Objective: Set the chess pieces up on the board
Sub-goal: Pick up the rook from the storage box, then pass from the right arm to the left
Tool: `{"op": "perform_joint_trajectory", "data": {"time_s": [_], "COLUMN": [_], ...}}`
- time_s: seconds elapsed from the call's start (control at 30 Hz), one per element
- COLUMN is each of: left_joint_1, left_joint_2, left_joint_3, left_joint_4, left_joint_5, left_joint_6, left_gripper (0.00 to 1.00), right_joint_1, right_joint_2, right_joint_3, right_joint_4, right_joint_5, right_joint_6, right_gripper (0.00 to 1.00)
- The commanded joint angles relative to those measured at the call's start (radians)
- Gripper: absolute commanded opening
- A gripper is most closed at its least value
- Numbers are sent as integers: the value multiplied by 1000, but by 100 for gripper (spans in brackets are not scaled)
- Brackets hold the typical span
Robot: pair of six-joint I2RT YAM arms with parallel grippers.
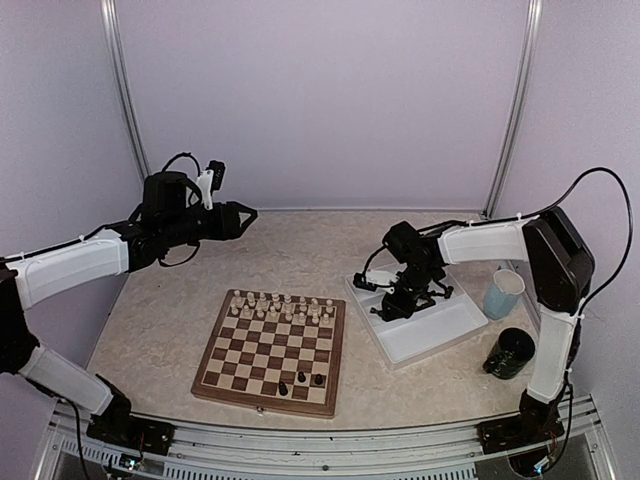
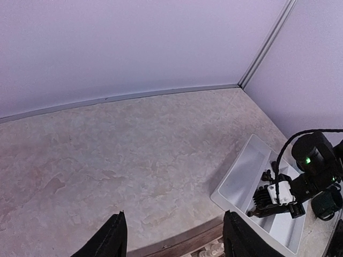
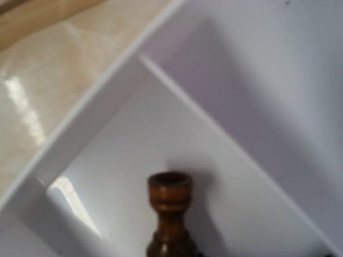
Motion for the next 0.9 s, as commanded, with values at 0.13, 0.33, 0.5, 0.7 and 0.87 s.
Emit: {"op": "perform_joint_trajectory", "data": {"time_s": [0.13, 0.33, 0.5, 0.7, 0.87], "left_joint_1": [-107, -208, -275, -348, -367], "left_joint_2": [109, 229, 351, 507, 597], "left_joint_3": [63, 134, 194, 303, 353], "left_joint_4": [55, 100, 162, 189, 202], "left_joint_5": [133, 240, 292, 367, 381], "left_joint_6": [-23, -112, -187, -253, -298], "left_gripper": [60, 60, 59, 57, 53], "right_joint_1": [-65, -67, -67, -67, -67], "right_joint_2": [-181, -286, -303, -316, -341], "right_joint_3": [-35, -76, -70, -77, -84], "right_joint_4": [13, 69, 77, 79, 77], "right_joint_5": [-183, -345, -430, -462, -466], "right_joint_6": [-36, -76, -67, -71, -71], "right_gripper": [7, 7, 7, 7, 8]}}
